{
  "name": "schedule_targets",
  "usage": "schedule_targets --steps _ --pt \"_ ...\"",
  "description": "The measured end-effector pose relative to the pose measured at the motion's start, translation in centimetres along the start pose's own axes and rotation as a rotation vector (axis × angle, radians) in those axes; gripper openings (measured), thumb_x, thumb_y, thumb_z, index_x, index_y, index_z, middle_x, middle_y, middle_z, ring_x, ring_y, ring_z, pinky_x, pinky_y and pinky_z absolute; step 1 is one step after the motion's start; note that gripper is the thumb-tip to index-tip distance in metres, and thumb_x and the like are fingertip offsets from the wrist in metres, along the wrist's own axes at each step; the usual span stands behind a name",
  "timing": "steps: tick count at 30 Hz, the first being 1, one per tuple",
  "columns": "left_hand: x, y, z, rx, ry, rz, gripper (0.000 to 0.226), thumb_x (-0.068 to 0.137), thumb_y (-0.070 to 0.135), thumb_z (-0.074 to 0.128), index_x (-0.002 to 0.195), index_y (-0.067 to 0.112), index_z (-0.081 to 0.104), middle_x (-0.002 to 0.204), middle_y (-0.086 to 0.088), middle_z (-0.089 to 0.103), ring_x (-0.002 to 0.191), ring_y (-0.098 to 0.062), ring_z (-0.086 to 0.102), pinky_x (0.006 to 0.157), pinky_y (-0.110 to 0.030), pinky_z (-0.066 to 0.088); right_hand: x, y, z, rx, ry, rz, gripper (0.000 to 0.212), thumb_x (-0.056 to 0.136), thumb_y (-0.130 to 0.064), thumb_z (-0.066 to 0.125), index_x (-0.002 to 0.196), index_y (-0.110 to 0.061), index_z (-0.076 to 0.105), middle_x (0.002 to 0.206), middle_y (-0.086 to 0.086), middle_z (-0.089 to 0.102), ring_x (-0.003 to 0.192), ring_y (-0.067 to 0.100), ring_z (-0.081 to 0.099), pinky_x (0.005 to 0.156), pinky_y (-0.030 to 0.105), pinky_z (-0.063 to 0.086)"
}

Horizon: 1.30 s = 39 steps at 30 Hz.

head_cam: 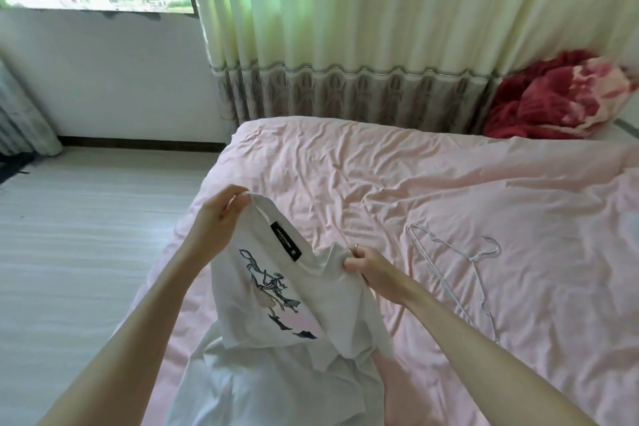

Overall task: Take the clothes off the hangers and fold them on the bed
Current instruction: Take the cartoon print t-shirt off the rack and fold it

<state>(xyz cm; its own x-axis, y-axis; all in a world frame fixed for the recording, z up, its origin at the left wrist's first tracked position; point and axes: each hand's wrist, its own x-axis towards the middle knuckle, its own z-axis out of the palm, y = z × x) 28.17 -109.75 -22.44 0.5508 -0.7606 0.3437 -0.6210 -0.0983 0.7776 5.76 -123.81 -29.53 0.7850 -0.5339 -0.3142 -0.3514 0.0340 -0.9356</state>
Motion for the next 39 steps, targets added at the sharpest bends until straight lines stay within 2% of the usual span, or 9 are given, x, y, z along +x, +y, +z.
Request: schedule_targets --steps 5,11,14,18,23,26,31,36,39 --pt "0.3 0.7 -1.1 -0.003 0.050 0.003 0.010 0.095 0.009 0.050 0.090 0.010 0.058 0.066 0.006 0.050 0.055 0.005 0.046 0.052 -0.007 0.032 -0.8 -1.8 -2.0 0.016 -0.070 0.028 0.017 0.068 -0.018 0.061 0.077 -0.011 0.048 0.068 0.000 0.044 0.060 0.011 0.040 0.056 0.022 0.029" --pt "1.4 0.7 -2.1 0.028 0.073 0.032 0.021 0.096 0.017 0.050 0.082 0.031 0.056 0.082 -0.023 0.060 0.070 -0.016 0.047 0.056 -0.012 0.033 -1.3 -2.9 -4.5 0.371 -0.146 0.071 0.031 0.098 -0.021 0.039 0.078 -0.012 0.062 0.068 0.000 0.062 0.060 0.010 0.058 0.055 0.019 0.044" --pt "1.6 1.1 -2.6 0.042 0.082 0.041 0.025 0.095 0.016 0.051 0.081 0.036 0.054 0.080 -0.011 0.061 0.062 0.002 0.048 0.057 -0.008 0.034 -1.2 -3.1 -4.6 0.403 -0.189 0.062 0.008 0.091 -0.008 0.052 0.091 -0.009 0.060 0.070 -0.001 0.067 0.062 0.009 0.064 0.055 0.020 0.049" --pt "1.9 1.6 -2.9 0.024 0.093 0.055 0.027 0.095 0.013 0.052 0.080 0.036 0.055 0.075 0.010 0.061 0.062 0.011 0.048 0.059 -0.006 0.034 -0.7 -3.4 -5.3 0.376 -0.186 0.174 0.023 0.073 -0.012 0.065 0.096 -0.011 0.067 0.082 0.001 0.069 0.074 0.013 0.066 0.066 0.031 0.054" --pt "2.7 2.1 -3.0 0.023 0.073 0.080 0.027 0.094 0.012 0.052 0.081 0.035 0.056 0.071 0.032 0.060 0.063 0.011 0.049 0.059 -0.005 0.034 -0.7 -5.5 -5.8 0.101 -0.190 0.179 0.011 0.087 -0.001 0.060 0.088 -0.008 0.068 0.080 0.000 0.070 0.077 0.013 0.065 0.081 0.035 0.051" --pt "3.2 2.2 -3.4 0.018 0.096 0.086 0.027 0.094 0.011 0.052 0.082 0.035 0.056 0.073 0.034 0.060 0.065 0.013 0.050 0.061 -0.003 0.034 -1.0 -7.5 -6.8 0.042 -0.199 0.019 0.004 0.076 -0.012 0.074 0.080 -0.011 0.073 0.083 0.001 0.069 0.083 0.016 0.063 0.092 0.037 0.045" --pt "4.4 2.1 -3.7 -0.014 0.134 0.106 0.013 0.093 0.007 0.052 0.090 0.014 0.062 0.065 0.028 0.061 0.063 0.016 0.049 0.061 -0.002 0.034 -1.1 -8.5 -8.0 0.223 -0.398 -0.036 0.046 0.067 -0.041 0.079 0.098 -0.009 0.073 0.106 0.007 0.070 0.100 0.018 0.066 0.085 0.027 0.051" --pt "5.0 2.2 -3.3 -0.036 0.149 0.105 0.017 0.093 0.006 0.053 0.086 0.017 0.063 0.069 0.029 0.063 0.065 0.016 0.050 0.063 -0.001 0.035 -1.1 -8.4 -7.7 0.246 -0.424 -0.008 0.026 0.076 -0.027 0.069 0.092 -0.007 0.074 0.097 0.007 0.071 0.089 0.017 0.068 0.080 0.027 0.053" --pt "5.1 1.8 -3.3 0.027 0.113 0.135 0.028 0.092 0.014 0.056 0.078 0.039 0.058 0.064 0.024 0.061 0.059 0.006 0.049 0.060 -0.008 0.036 -0.9 -9.4 -8.4 0.118 -0.196 -0.040 0.023 0.068 -0.009 0.076 0.087 0.001 0.067 0.085 0.008 0.069 0.076 0.017 0.067 0.071 0.025 0.054"
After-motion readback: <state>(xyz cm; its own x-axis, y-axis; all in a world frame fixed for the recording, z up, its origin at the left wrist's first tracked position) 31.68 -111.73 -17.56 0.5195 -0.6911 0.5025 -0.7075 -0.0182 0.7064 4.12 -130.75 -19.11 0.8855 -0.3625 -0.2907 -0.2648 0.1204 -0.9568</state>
